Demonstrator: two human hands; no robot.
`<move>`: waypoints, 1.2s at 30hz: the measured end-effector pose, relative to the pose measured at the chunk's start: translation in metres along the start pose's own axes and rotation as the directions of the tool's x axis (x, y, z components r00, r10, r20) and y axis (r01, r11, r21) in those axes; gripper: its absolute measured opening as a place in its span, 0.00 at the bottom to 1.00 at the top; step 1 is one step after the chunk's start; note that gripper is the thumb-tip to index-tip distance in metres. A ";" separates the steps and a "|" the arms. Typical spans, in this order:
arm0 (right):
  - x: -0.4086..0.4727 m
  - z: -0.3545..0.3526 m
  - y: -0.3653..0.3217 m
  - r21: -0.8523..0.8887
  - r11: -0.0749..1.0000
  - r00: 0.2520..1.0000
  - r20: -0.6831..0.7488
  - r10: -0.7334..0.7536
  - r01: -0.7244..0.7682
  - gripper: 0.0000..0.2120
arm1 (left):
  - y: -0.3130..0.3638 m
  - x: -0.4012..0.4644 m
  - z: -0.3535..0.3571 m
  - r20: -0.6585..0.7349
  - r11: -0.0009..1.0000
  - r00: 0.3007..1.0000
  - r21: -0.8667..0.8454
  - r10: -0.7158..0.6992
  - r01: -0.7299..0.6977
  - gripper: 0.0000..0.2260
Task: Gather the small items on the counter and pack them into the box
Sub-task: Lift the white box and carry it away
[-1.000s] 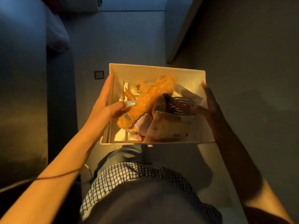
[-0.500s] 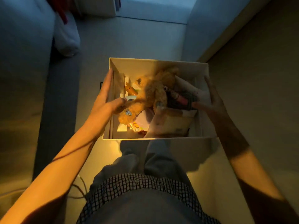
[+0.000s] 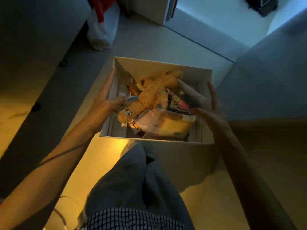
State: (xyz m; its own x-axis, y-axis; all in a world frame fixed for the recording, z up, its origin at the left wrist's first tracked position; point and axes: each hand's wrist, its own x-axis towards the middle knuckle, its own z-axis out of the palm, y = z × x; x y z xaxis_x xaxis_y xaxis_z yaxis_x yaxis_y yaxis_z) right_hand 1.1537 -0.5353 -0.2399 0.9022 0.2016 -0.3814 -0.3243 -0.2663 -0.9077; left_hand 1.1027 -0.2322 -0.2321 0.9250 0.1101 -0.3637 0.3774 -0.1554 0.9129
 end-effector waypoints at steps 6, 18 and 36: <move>0.124 0.000 -0.012 -0.011 1.000 0.998 0.066 -0.004 0.005 0.45 | -0.001 0.112 -0.007 -0.079 1.000 0.997 -0.010 -0.016 0.015 0.39; 0.373 -0.031 -0.033 -0.030 0.999 0.997 0.074 -0.019 0.021 0.44 | 0.017 0.345 -0.014 -0.130 0.999 0.991 -0.009 -0.039 0.038 0.38; 0.706 -0.070 0.072 -0.092 0.996 0.993 0.119 0.001 0.010 0.44 | -0.077 0.657 0.041 -0.227 0.996 0.971 -0.065 -0.075 0.061 0.38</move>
State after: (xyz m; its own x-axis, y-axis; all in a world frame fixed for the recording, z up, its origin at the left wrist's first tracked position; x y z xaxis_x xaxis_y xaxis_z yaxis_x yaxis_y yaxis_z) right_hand 1.7874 -0.4785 -0.5627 0.8615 0.3125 -0.4002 -0.2873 -0.3498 -0.8917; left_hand 1.6832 -0.1882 -0.5492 0.8600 0.3413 -0.3793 0.4298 -0.0839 0.8990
